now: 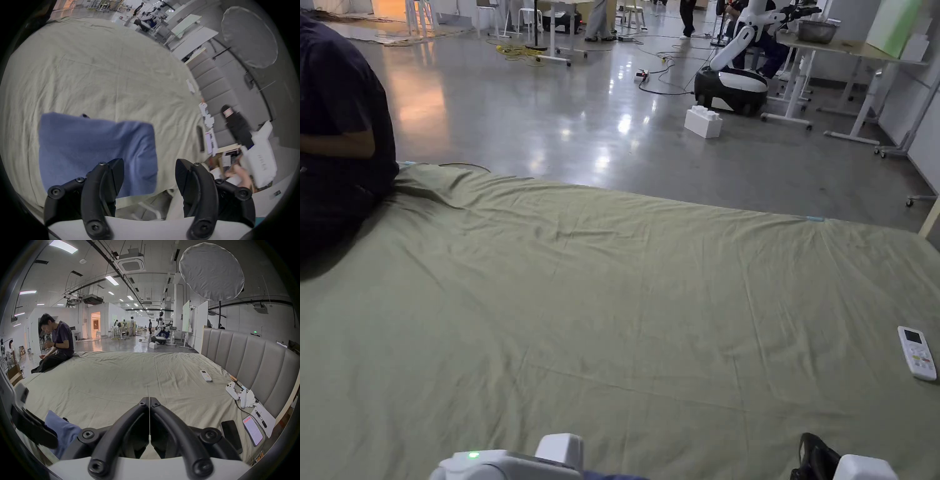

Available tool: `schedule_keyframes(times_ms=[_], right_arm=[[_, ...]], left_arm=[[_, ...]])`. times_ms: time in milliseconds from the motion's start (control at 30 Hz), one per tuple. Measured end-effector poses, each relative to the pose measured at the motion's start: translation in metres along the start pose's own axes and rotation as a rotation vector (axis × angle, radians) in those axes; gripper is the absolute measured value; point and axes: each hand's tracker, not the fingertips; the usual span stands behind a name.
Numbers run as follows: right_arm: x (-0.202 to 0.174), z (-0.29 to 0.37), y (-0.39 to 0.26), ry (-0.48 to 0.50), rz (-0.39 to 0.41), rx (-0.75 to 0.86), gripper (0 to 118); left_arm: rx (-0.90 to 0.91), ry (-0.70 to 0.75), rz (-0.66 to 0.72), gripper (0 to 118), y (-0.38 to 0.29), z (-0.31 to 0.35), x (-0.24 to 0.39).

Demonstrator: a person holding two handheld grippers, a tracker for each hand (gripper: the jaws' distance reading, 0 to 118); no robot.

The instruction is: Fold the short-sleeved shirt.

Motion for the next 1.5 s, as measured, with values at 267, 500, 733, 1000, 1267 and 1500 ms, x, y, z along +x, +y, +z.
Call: schedule_keyframes(times_ms=[267,500,733,1000,1267,1500], right_arm=[[-0.003,-0.004,-0.003,0.006,-0.015,-0.010,1],[-0.005,-0.006,-0.006,0.011,-0.009,-0.023,1],[-0.007,-0.008,-0.006,0.012,-0.010,-0.026,1],[-0.010,-0.005,0.008,0.022,-0.003,0.005,1],[-0.017,-0.008,0.032,-0.001,0.003,0.094,1],[-0.024,-0.012,0.057,-0.038,0.002,0.184,1]], left_arm=[[-0.052,0.164,-0.006,19,-0.003,-0.040,-0.022],[-0.104,0.093,0.022,8,-0.028,-0.077,-0.026],[-0.097,0.082,-0.001,4,-0.030,-0.083,-0.033],[0.091,-0.095,-0.056,4,-0.005,-0.014,-0.014],[0.614,0.326,-0.308,4,0.034,0.069,-0.002],[0.960,0.573,-0.332,4,0.044,0.091,-0.003]])
